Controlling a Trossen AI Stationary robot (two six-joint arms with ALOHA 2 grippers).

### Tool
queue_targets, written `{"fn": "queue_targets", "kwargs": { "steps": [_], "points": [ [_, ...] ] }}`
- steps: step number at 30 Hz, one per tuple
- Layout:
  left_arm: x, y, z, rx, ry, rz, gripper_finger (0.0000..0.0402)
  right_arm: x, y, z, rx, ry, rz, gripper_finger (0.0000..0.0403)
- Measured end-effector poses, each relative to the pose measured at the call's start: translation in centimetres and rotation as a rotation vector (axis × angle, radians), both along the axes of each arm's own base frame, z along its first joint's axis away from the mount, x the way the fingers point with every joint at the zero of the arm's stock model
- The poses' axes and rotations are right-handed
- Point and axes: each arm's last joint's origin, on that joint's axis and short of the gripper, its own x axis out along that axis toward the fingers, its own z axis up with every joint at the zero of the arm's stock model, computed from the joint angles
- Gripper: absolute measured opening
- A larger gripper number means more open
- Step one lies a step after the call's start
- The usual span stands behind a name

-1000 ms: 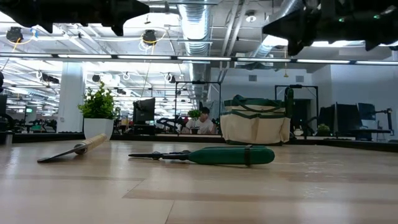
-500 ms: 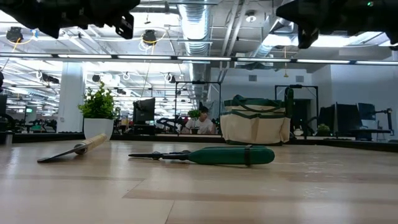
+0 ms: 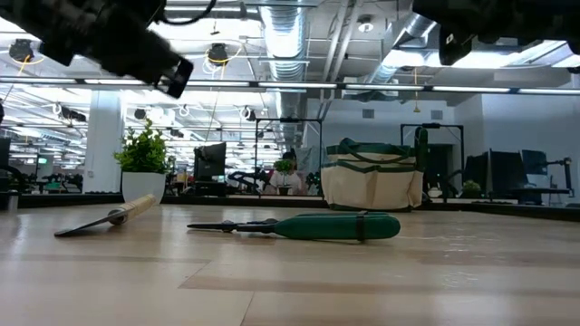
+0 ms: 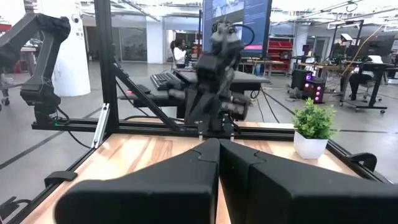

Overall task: Pick & Place Garden tools in Gardening bag
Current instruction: Put the brown trowel into the gardening bag

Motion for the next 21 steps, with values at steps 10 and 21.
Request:
{"fn": "queue_targets", "kwargs": {
  "steps": [10, 21],
  "points": [
    [-0.3, -0.4, -0.7, 0.199, 0.023, 0.032, 0.0003, 0.0, 0.0, 0.0, 0.021, 0.004, -0.001, 0.0],
    [-1.8, -2.3, -2.4, -0.068, 0.344, -0.113, 0.0002, 0.1, -0.2, -0.2, 0.106, 0.02, -0.007, 0.0]
  ]
}}
